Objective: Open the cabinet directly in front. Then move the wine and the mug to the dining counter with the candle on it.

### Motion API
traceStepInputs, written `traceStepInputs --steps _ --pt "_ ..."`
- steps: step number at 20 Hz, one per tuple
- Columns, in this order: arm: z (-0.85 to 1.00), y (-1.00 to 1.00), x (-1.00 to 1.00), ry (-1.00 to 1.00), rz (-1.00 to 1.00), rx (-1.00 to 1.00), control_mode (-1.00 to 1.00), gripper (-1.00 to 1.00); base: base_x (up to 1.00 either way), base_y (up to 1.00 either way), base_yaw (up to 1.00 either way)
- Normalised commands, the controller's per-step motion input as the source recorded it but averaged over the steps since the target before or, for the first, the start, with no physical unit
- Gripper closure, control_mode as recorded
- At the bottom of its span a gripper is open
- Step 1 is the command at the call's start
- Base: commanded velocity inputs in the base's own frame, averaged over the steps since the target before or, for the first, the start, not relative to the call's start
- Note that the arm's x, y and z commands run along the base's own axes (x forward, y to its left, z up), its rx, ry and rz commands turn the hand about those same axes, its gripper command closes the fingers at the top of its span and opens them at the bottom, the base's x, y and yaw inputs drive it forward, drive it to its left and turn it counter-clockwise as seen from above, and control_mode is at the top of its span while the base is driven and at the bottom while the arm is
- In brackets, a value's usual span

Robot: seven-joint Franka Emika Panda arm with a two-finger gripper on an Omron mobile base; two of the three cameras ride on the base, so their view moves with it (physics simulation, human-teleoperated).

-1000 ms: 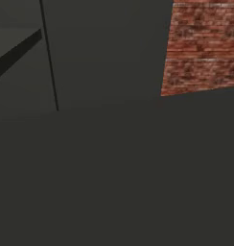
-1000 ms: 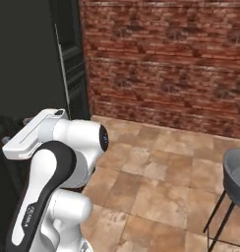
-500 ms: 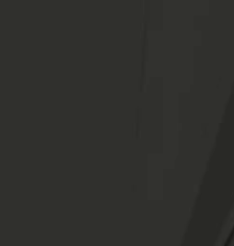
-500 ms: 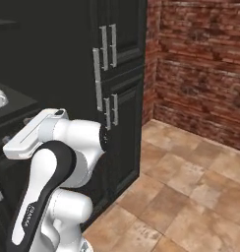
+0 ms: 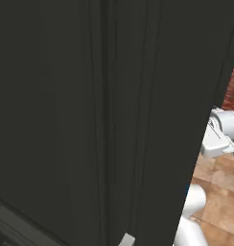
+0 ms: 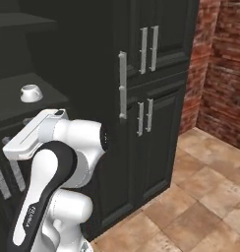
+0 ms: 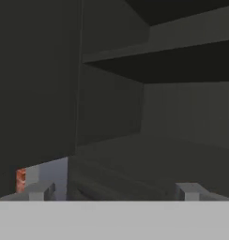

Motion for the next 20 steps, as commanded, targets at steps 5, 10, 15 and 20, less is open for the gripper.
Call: traceStepInputs --steps 5,10,15,20 --pt "0.0 0.0 0.0 0.0 0.0 0.0 1.0 -1.0 0.0 0.26 0.35" --pt "0.0 0.0 0.0 0.0 0.0 0.0 1.0 -1.0 0.0 0.44 0.32" --pt "0.0 0.0 0.0 0.0 0.0 0.0 1.0 -1.0 0.01 0.48 0.25" --pt "0.0 0.0 0.0 0.0 0.0 0.0 1.0 -1.0 0.15 0.33 0.18"
